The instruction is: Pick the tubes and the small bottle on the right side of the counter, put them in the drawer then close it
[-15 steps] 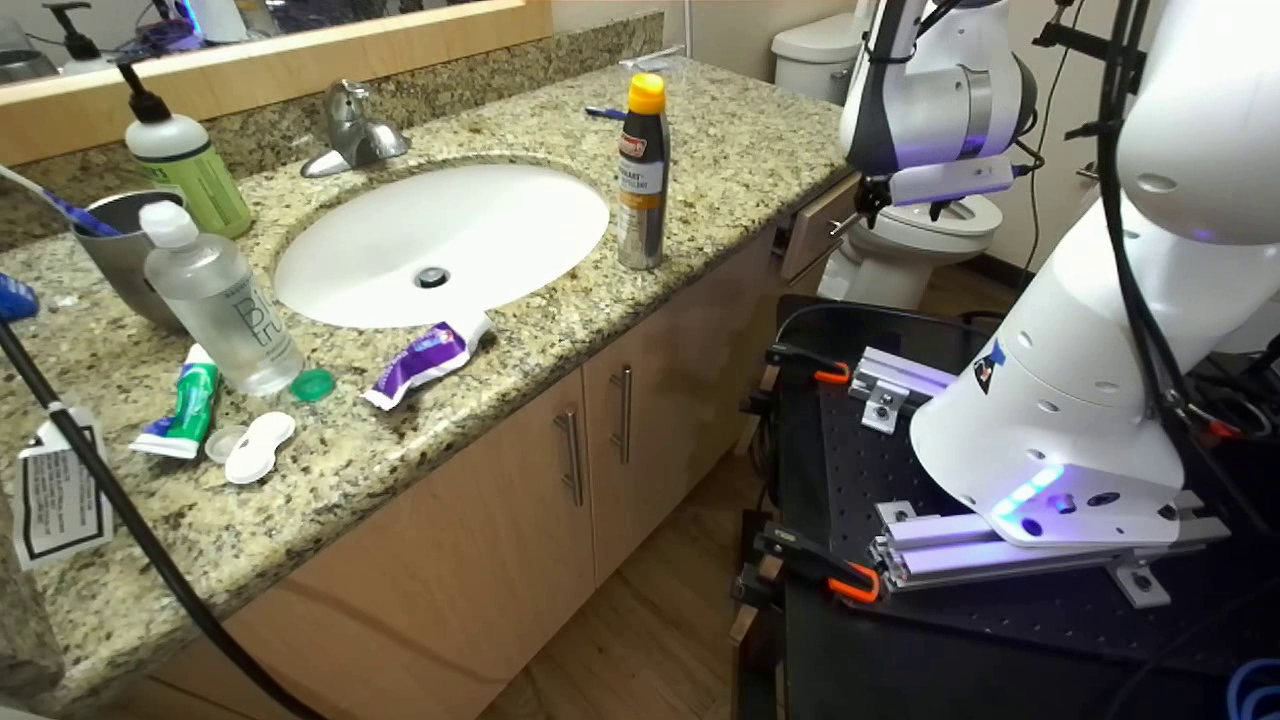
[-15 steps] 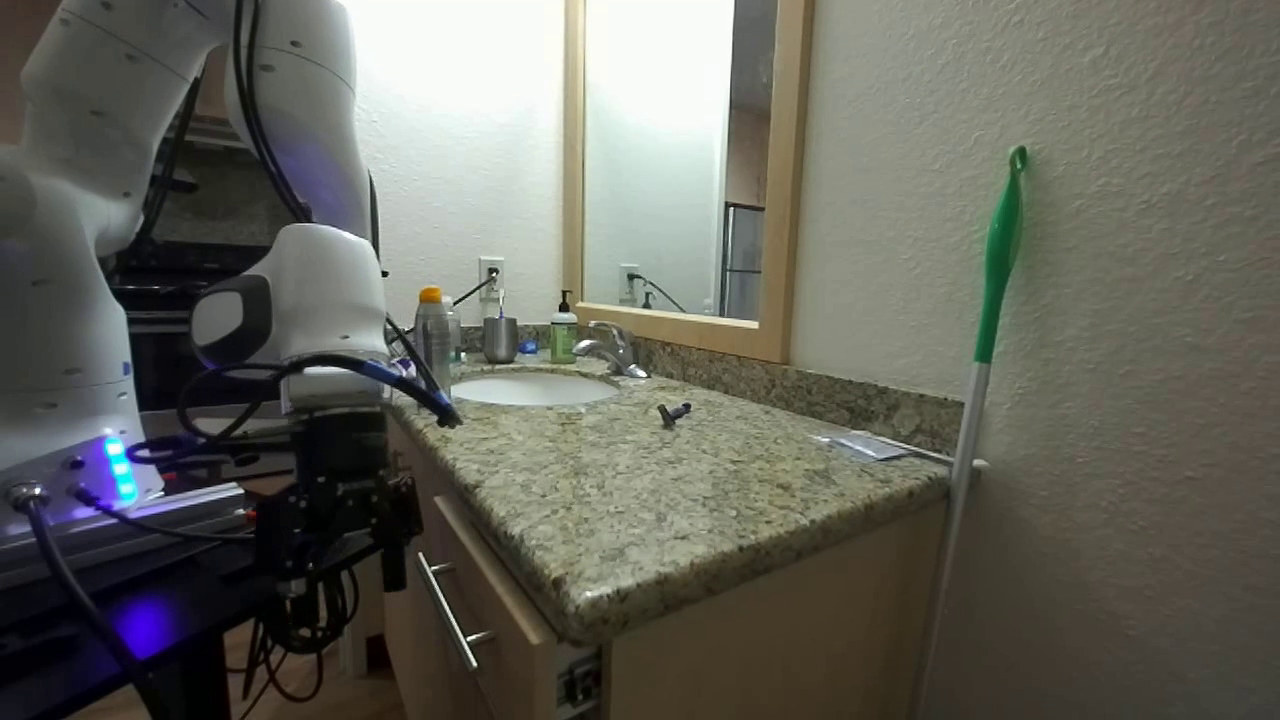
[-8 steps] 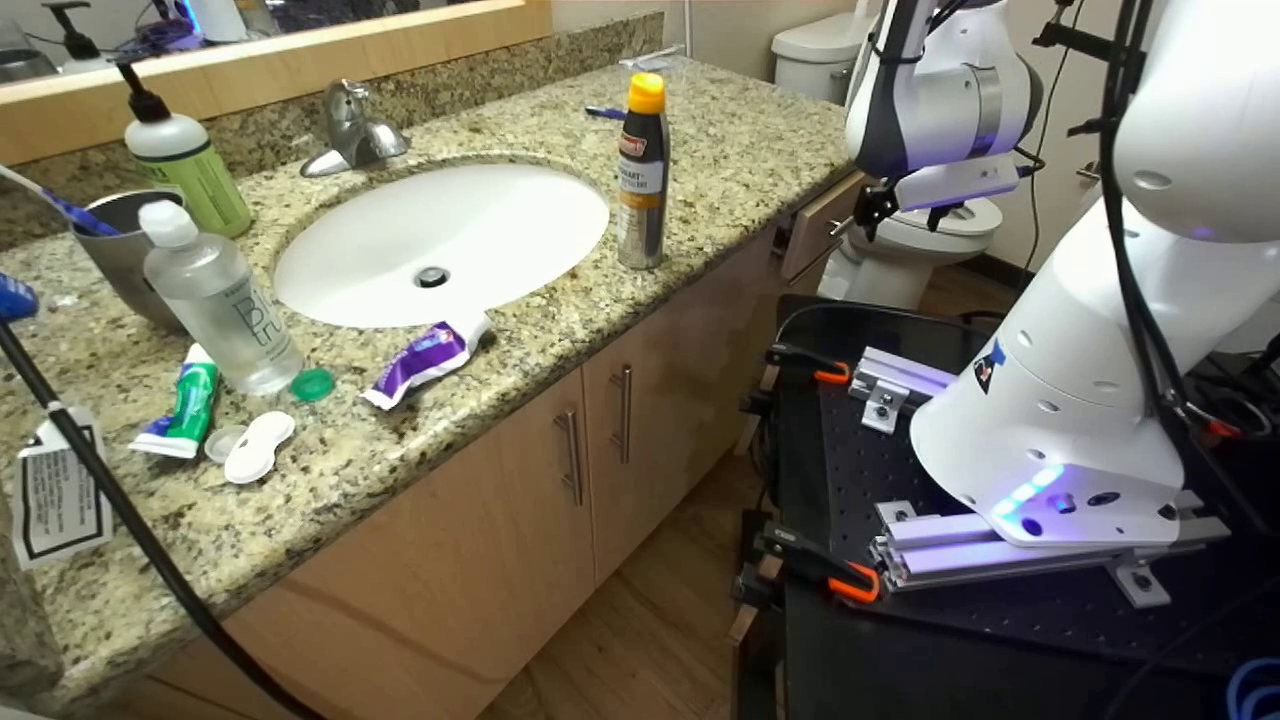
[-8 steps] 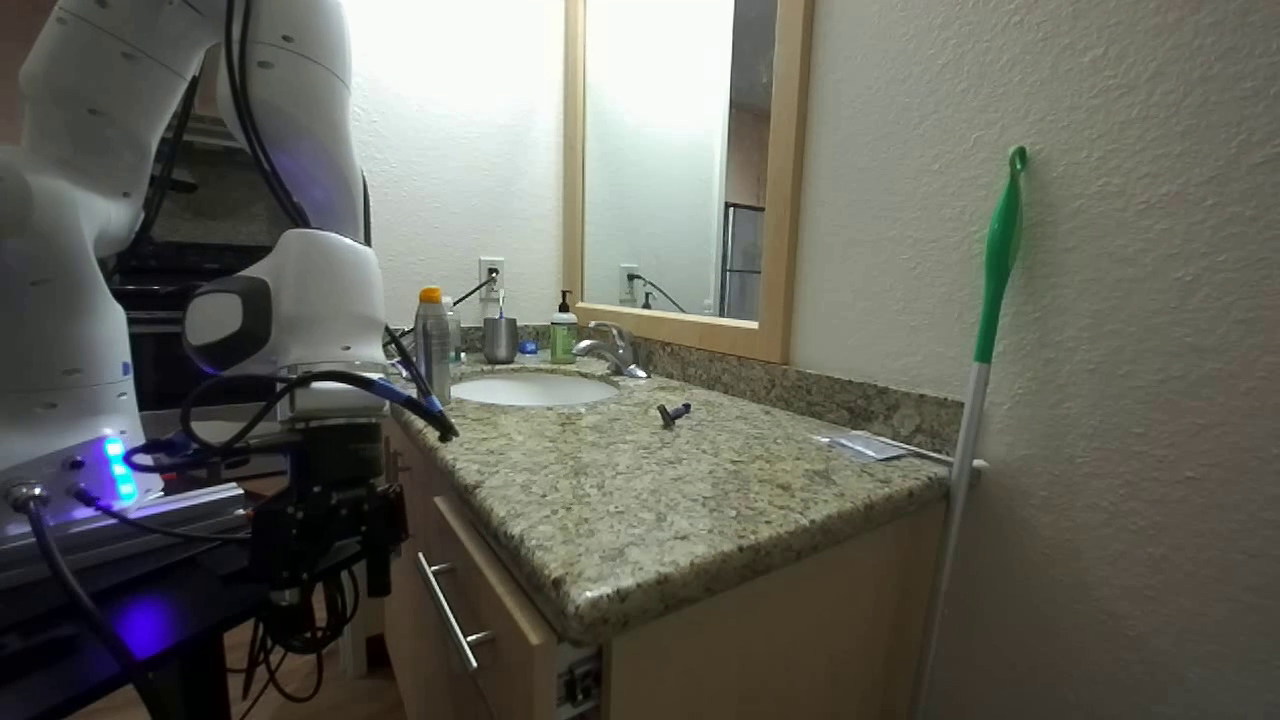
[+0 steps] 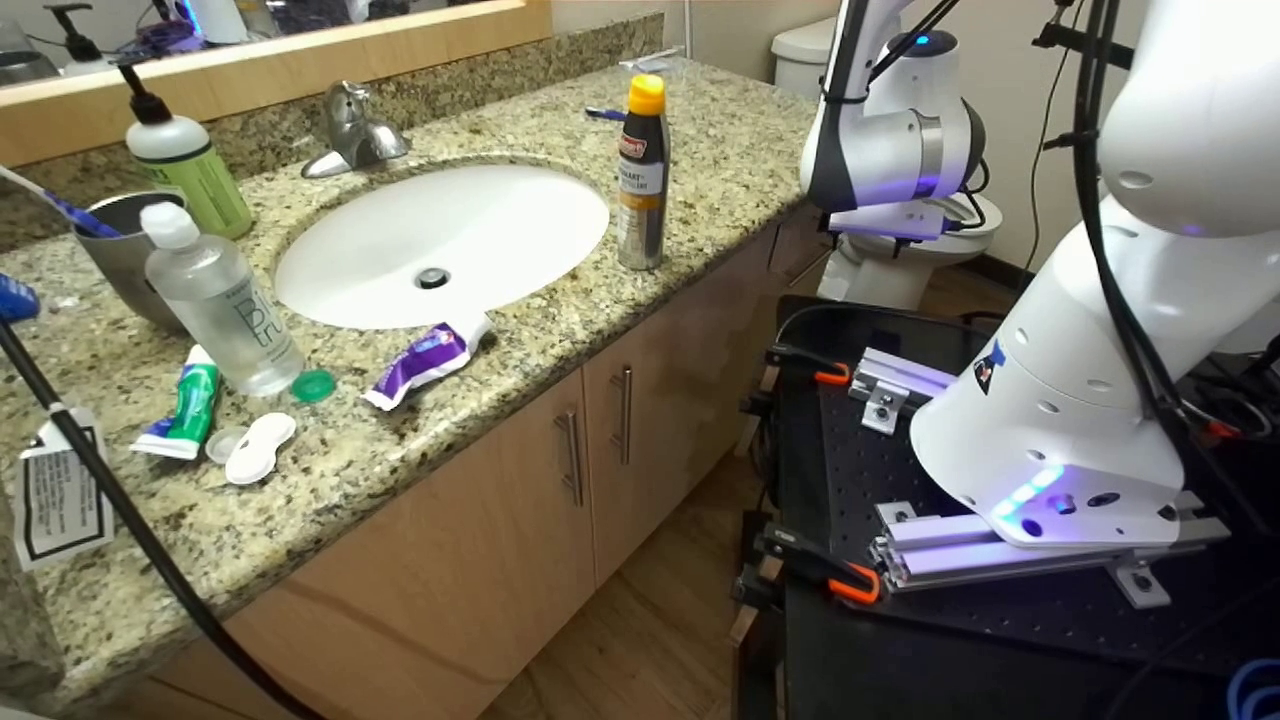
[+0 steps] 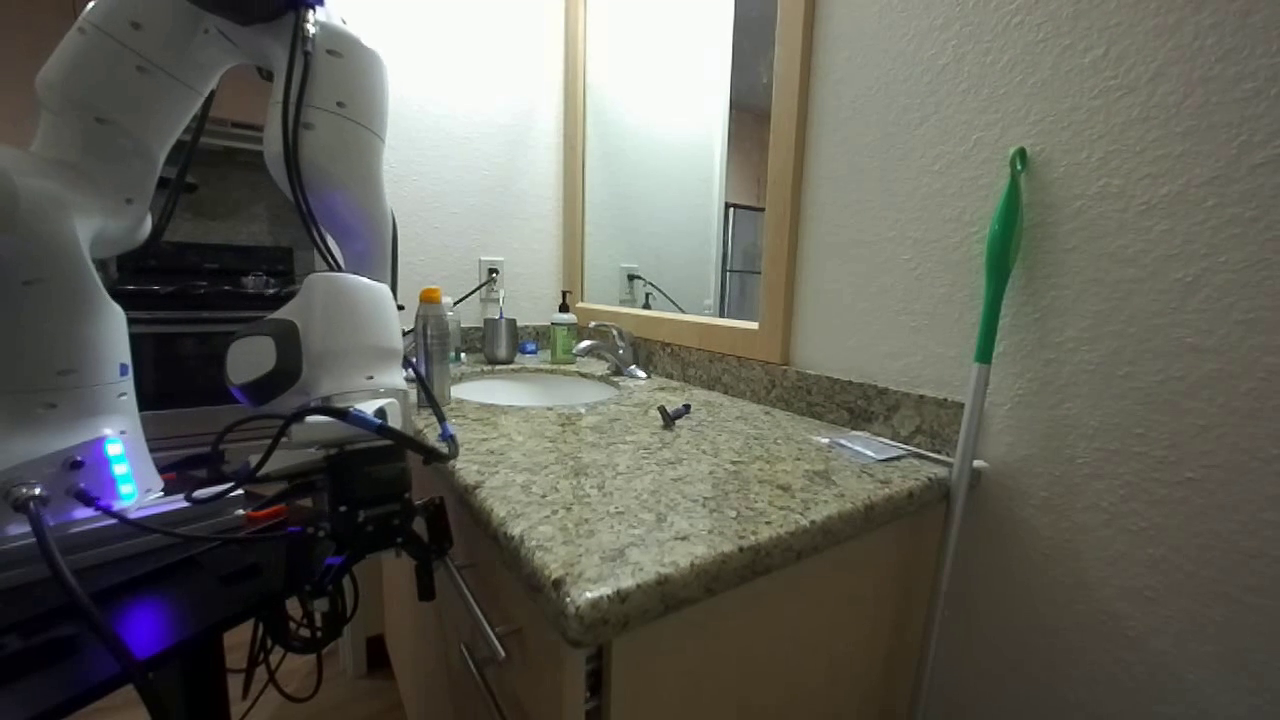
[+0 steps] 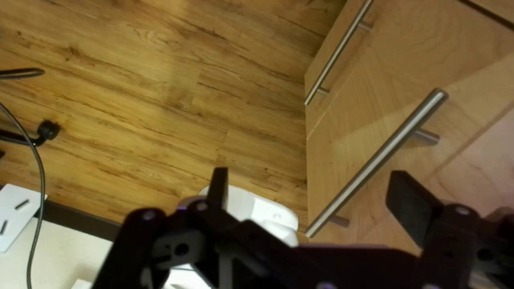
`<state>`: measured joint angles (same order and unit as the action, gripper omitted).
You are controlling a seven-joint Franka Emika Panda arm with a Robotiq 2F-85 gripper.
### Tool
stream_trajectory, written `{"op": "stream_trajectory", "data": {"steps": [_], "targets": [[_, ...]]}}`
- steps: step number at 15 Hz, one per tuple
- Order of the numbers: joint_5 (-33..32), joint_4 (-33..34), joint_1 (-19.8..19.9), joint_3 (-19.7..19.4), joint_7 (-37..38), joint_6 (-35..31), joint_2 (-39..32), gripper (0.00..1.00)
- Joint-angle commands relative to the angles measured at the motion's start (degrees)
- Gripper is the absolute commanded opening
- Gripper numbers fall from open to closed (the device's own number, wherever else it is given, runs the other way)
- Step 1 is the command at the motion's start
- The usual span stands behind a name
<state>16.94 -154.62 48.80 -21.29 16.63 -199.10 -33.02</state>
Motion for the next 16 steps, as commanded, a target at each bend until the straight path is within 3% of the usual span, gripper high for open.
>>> {"op": "stream_trajectory", "data": {"steps": [1, 3, 4, 6, 8, 10, 12, 14, 15, 16], "targets": [[4.7, 3.3, -0.3, 1.2, 5.3, 0.6, 1.1, 1.00], [4.8, 1.4, -2.8, -2.7, 1.9, 0.7, 2.3, 1.00], [-0.9, -1.1, -0.1, -3.3, -3.7, 2.0, 4.5, 1.00], [-6.3, -2.3, 1.4, -6.8, -10.4, 4.7, 9.9, 1.00], [-13.7, -3.0, 5.4, -8.8, -16.6, 5.5, 16.1, 1.00], [-24.4, -2.5, 13.7, -5.7, -16.4, 5.5, 21.7, 1.00], [-31.7, -3.2, 20.7, -1.2, -7.5, 8.4, 28.2, 1.00], [-26.9, -4.0, 17.6, -3.2, -3.6, 13.8, 33.9, 1.00], [-19.9, -3.3, 16.2, -3.3, -5.7, 15.1, 34.7, 1.00], [-16.9, -2.0, 15.4, -3.5, -4.3, 15.9, 33.6, 1.00]]}}
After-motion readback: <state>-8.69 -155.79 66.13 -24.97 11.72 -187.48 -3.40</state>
